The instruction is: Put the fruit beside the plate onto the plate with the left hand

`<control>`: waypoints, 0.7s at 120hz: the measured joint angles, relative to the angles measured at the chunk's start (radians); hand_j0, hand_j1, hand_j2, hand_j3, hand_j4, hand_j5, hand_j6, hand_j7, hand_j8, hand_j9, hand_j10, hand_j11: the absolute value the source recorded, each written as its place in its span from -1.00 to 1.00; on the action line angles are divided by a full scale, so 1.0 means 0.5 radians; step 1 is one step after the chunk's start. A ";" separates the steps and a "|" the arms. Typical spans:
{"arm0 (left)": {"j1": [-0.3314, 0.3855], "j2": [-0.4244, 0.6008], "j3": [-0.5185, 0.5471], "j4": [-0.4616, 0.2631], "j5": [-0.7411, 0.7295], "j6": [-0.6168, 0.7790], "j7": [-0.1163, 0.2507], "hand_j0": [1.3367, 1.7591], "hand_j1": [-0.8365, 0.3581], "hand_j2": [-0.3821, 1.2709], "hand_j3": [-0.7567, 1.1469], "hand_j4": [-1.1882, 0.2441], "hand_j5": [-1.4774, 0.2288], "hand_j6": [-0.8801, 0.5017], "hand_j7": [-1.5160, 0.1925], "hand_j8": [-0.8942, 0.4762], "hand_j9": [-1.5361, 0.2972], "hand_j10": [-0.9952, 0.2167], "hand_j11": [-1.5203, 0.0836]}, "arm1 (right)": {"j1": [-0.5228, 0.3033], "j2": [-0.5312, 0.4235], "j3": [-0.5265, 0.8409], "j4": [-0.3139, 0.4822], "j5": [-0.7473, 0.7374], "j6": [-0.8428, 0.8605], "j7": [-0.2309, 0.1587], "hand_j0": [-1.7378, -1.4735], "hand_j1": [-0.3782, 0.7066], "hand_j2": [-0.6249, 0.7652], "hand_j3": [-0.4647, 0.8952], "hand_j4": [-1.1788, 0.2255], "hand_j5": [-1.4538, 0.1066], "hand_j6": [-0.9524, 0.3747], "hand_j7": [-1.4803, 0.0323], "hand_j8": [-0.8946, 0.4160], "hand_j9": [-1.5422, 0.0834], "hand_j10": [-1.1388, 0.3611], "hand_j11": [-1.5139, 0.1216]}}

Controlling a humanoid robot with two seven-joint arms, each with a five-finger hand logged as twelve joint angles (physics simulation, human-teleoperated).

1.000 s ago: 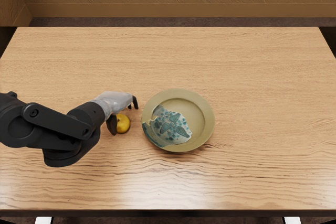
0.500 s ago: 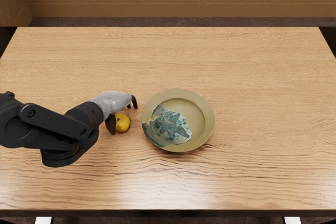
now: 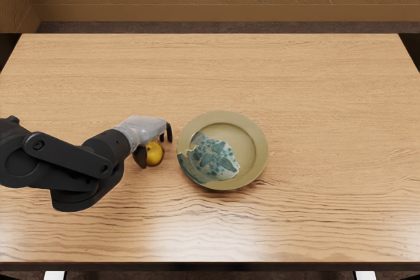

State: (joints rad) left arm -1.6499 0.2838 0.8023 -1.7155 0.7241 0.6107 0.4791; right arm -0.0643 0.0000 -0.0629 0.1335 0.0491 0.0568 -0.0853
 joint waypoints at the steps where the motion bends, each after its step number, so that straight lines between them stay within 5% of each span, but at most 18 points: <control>1: 0.001 0.000 0.000 0.000 0.000 0.000 0.000 0.52 0.09 -0.39 -0.20 0.02 0.03 -0.39 0.07 -0.36 0.02 -0.11 0.15 | 0.000 0.000 0.000 0.000 0.000 0.000 0.000 -0.40 -0.89 -0.11 -0.32 0.64 0.82 0.40 0.92 0.33 0.86 0.49 0.81; 84: 0.023 0.003 0.000 0.003 0.004 -0.003 0.001 0.51 -0.09 -0.21 -0.20 -0.17 -0.20 -0.40 -0.15 -0.37 -0.19 -0.34 -0.09 | 0.000 0.000 0.000 0.000 0.000 0.000 0.000 -0.40 -0.89 -0.11 -0.32 0.64 0.82 0.40 0.92 0.33 0.86 0.49 0.81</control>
State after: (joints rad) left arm -1.6383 0.2853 0.8021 -1.7142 0.7260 0.6093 0.4798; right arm -0.0644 0.0000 -0.0629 0.1335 0.0491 0.0568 -0.0854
